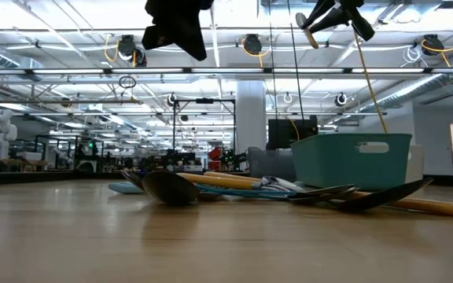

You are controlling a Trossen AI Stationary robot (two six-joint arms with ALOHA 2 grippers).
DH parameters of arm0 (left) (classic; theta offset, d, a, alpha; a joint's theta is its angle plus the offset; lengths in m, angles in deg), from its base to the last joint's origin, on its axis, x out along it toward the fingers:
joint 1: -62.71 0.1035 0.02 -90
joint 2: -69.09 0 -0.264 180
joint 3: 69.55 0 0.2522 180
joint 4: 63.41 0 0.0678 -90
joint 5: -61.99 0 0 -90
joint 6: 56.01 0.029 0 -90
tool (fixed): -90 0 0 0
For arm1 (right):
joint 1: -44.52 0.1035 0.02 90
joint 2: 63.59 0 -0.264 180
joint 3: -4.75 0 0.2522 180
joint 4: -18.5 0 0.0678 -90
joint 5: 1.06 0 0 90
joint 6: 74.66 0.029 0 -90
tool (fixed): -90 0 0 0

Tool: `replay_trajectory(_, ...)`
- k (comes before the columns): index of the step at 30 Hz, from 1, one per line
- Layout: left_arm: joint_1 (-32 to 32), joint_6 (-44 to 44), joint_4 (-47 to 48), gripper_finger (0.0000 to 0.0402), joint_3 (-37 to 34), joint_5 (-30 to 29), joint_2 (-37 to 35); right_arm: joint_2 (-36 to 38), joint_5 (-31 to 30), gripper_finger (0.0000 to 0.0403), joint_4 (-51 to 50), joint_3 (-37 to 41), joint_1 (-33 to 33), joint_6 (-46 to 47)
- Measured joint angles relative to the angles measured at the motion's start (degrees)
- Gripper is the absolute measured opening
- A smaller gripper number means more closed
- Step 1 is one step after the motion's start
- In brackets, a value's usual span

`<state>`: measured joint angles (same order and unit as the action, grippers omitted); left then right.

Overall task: Sort silverware by color (type)
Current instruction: Put the orange spoon into the black bin

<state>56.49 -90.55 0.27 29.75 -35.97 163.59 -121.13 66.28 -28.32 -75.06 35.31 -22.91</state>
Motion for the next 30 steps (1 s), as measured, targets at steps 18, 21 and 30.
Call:
replay_trajectory(18,0.2,2.0,0.4,0.0001,0.0,0.0,0.0,0.1,0.0,0.0034,-0.6,0.0,-7.6,-6.2)
replay_trajectory(21,0.6,3.6,0.4,0.0001,0.0,-0.1,0.0,0.1,0.1,0.0034,-0.6,0.0,-9.5,-8.9)
replay_trajectory(30,3.9,4.7,0.4,0.0001,0.0,-0.2,0.0,0.1,0.2,0.0034,-0.6,0.0,-15.1,-17.5)
